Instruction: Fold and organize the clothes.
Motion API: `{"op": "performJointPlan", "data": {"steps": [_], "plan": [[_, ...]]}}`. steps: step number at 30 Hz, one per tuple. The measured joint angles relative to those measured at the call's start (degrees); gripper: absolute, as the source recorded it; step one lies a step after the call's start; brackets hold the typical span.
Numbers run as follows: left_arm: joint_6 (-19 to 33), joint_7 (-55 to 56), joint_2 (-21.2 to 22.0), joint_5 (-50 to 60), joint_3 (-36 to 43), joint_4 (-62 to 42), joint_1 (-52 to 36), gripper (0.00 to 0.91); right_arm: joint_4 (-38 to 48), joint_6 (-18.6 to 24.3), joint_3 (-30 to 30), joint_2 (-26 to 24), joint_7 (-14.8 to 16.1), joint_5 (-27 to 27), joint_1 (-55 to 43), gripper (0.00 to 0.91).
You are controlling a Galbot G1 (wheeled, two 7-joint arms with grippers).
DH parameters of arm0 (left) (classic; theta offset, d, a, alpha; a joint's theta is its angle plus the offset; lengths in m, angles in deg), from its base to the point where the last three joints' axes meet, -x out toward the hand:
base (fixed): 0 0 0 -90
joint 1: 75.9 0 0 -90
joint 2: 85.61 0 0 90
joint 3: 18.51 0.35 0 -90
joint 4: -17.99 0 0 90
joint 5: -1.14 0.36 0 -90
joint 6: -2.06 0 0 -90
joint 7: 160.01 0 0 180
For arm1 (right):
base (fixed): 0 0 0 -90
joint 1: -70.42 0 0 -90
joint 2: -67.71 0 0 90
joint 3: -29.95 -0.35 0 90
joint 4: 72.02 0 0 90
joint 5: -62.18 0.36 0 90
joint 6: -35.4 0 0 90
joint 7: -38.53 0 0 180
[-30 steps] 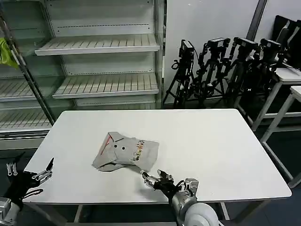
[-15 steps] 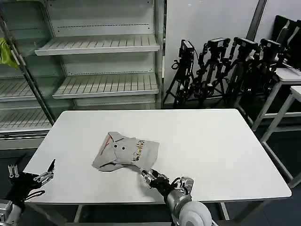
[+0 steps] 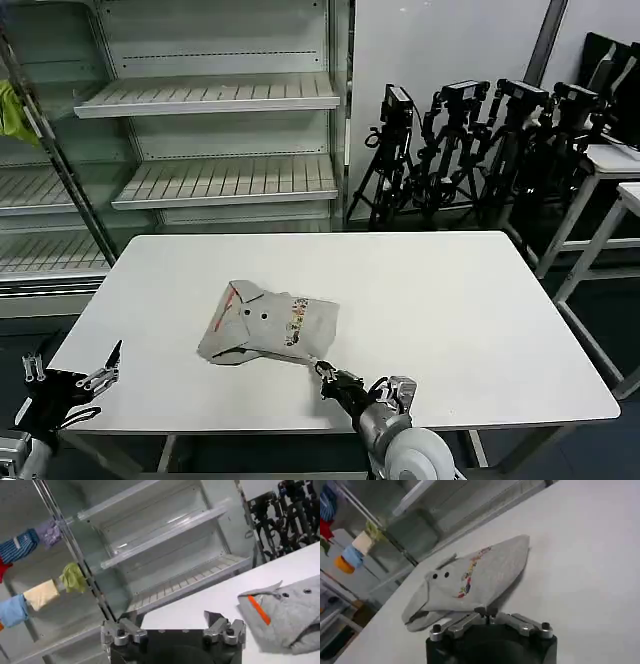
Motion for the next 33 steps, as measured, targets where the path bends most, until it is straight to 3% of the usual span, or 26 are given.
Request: {"op": "performJointPlan", "data": {"steps": [8, 22, 33], "plan": [[0.1, 0.0, 0.6, 0.0, 0.9, 0.6, -0.5, 0.907, -2.3, -0.3, -2.4, -3.6, -0.4, 0.6, 1.2, 0.000], [-0.5, 0.3, 0.9, -0.2, 5.6, 0.1, -4.3, 0.907, -5.9, -0.6, -10.6, -14.5, -1.2, 0.9, 4.6, 0.000], [-0.4, 0.3, 0.2, -0.2, 9.3, -1.0, -7.3, 0.907, -8.6, -1.5, -15.8, -18.9, -1.6, -0.4, 8.8, 0.000]]}}
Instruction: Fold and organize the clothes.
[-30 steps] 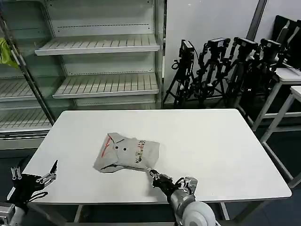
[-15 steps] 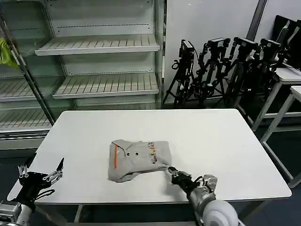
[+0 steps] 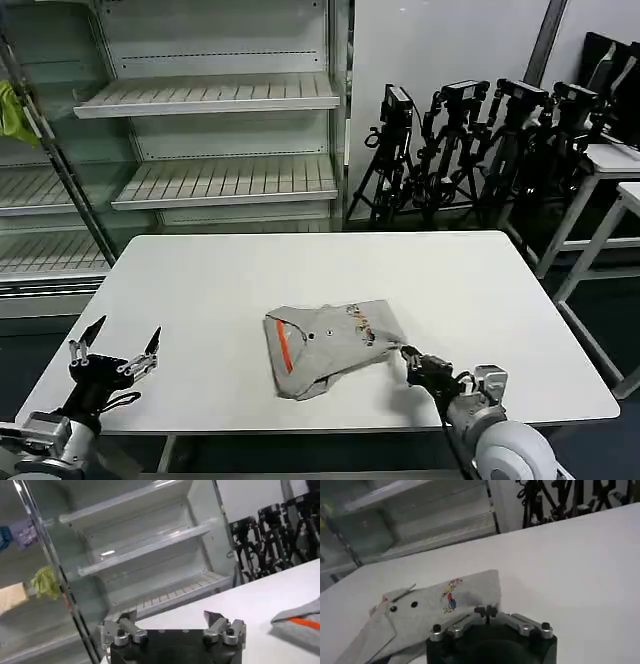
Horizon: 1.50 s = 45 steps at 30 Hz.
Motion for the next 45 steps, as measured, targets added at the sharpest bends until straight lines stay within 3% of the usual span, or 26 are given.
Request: {"op": "performJointPlan", "data": {"steps": [6, 7, 8, 9, 16, 27, 37, 45], "plan": [[0.1, 0.0, 0.2, 0.1, 1.1, -0.1, -0.6, 0.907, -1.2, -0.5, -1.2, -1.3, 0.1, -1.0, 3.0, 0.000], [0.1, 0.0, 0.3, 0.1, 1.2, -0.1, -0.7, 0.907, -1.2, -0.6, -1.3, -1.4, 0.1, -1.1, 3.3, 0.262], [0.1, 0.0, 0.3, 0.1, 1.3, 0.0, -0.7, 0.907, -1.4, -0.6, -1.5, -1.6, 0.1, -1.3, 3.6, 0.836], [0.1, 0.0, 0.4, 0.1, 1.5, 0.0, -0.7, 0.907, -1.5, -0.7, -1.6, -1.8, 0.1, -1.5, 4.0, 0.907], [0.2, 0.1, 0.6, -0.7, 2.6, 1.1, -1.2, 0.907, -1.8, -0.6, -2.8, -3.0, 1.2, -4.9, 6.0, 0.907], [2.2, 0.1, 1.3, -3.1, 5.3, 1.9, -3.7, 0.907, -4.6, 0.3, -7.4, -5.6, 2.3, -14.8, 10.5, 0.907], [5.6, -2.5, 1.4, -5.9, 8.2, 1.4, -7.9, 0.907, -7.1, 2.9, -22.8, -5.9, 4.6, -23.3, 18.7, 0.907], [9.4, -5.9, 0.2, -9.8, 8.3, -0.8, -13.3, 0.907, -9.2, 7.7, -35.6, -1.7, 8.4, -30.1, 21.3, 0.907]]}}
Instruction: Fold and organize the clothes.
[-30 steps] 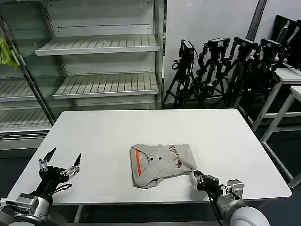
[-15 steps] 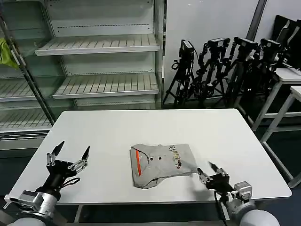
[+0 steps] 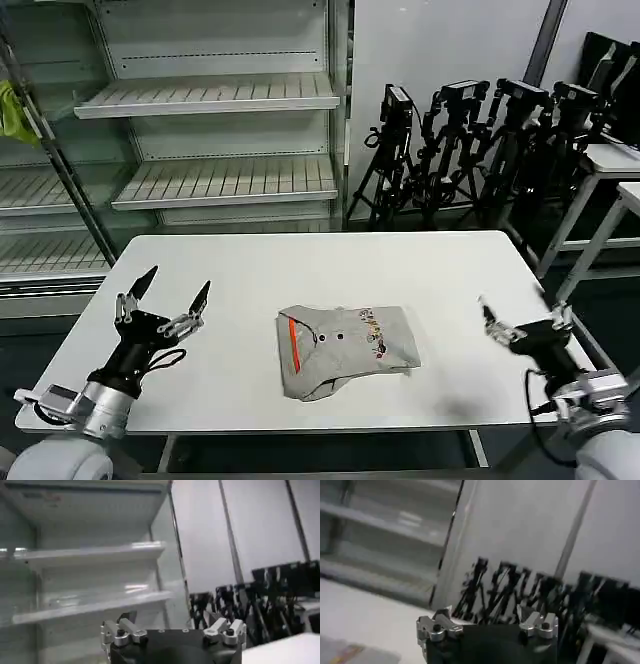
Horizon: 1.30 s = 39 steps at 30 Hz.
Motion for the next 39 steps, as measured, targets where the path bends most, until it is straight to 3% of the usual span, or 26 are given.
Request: {"op": "performJointPlan", "data": {"steps": [14, 39], "plan": [[4.3, -1.3, -1.6, -3.7, 0.9, -3.1, -9.1, 0.907, -2.2, 9.9, -15.1, 9.1, 9.1, -7.2, 2.4, 0.907], [6.2, -2.9, -1.5, -4.5, 0.8, -3.1, -11.1, 0.907, -2.4, 15.7, -21.0, 17.0, 15.8, -11.0, 0.3, 0.907]]}}
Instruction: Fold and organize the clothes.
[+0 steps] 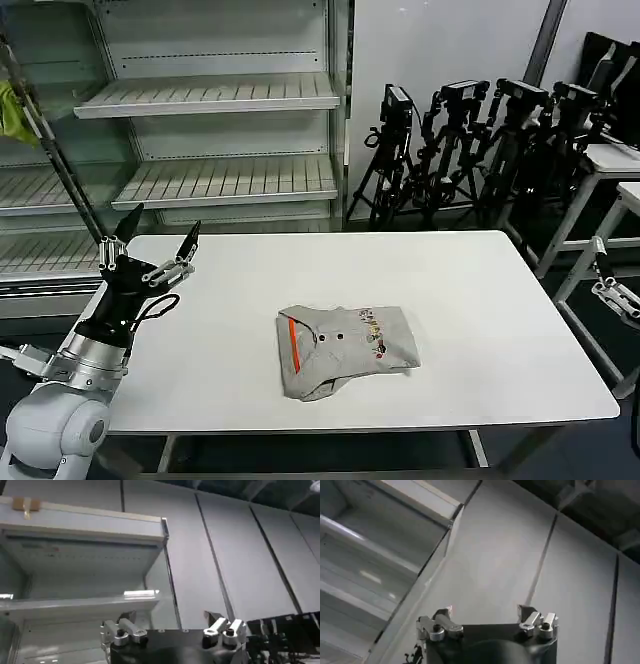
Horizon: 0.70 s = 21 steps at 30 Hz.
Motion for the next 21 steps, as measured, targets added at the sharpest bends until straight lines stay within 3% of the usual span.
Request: {"op": "performJointPlan", "data": {"steps": [21], "plan": [[0.1, 0.0, -0.1, 0.0, 0.0, 0.8, -0.2, 0.907, 0.4, 0.8, 0.5, 1.3, 1.1, -1.1, -1.0, 0.907]]}}
